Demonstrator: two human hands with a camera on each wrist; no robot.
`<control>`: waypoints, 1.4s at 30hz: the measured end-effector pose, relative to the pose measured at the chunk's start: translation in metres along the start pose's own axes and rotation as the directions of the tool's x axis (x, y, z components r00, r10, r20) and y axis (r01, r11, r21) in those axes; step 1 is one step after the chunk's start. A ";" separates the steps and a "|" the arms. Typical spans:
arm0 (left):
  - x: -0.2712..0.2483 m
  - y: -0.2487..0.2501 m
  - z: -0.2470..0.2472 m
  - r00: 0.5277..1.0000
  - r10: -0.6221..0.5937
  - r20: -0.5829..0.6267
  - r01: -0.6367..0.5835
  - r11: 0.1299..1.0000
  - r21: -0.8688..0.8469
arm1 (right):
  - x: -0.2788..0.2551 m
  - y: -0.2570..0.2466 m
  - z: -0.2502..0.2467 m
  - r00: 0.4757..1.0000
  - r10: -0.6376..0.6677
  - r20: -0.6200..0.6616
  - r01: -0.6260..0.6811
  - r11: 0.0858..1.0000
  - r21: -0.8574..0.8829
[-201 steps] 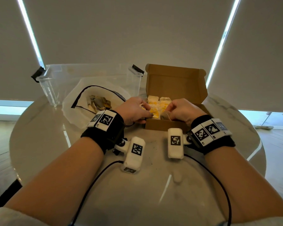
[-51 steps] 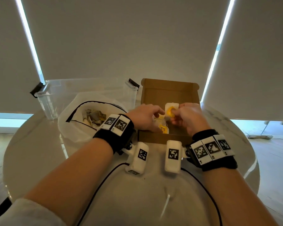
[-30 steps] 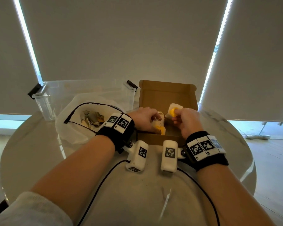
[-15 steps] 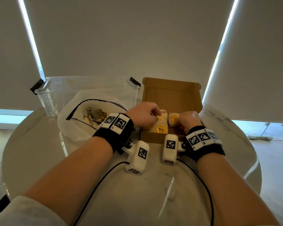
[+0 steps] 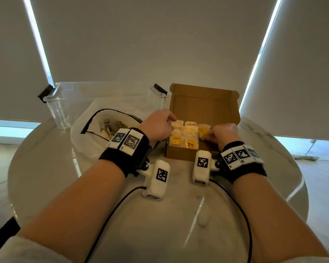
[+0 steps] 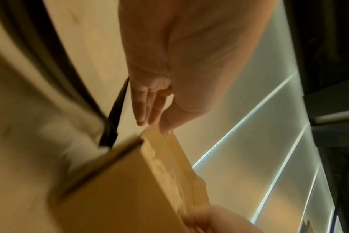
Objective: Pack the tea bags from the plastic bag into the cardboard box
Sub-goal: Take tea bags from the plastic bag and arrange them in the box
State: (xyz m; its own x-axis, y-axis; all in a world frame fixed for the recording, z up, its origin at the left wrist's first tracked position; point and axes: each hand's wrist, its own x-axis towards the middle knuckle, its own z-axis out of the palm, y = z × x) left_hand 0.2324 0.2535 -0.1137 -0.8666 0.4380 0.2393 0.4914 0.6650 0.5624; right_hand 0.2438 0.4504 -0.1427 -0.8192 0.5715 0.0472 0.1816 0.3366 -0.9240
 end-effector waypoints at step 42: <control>-0.076 -0.108 -0.088 0.896 -0.413 -0.161 0.440 0.875 0.201 | -0.097 -0.123 0.178 0.528 -0.243 0.814 0.834 0.331 -0.442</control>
State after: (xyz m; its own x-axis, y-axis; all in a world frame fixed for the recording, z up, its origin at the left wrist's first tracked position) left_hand 0.2372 0.0954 -0.1234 -0.9937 0.0202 0.1100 0.0667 0.8964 0.4382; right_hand 0.2037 0.2203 -0.1015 -0.9192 -0.3893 -0.0592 -0.3826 0.9186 -0.0992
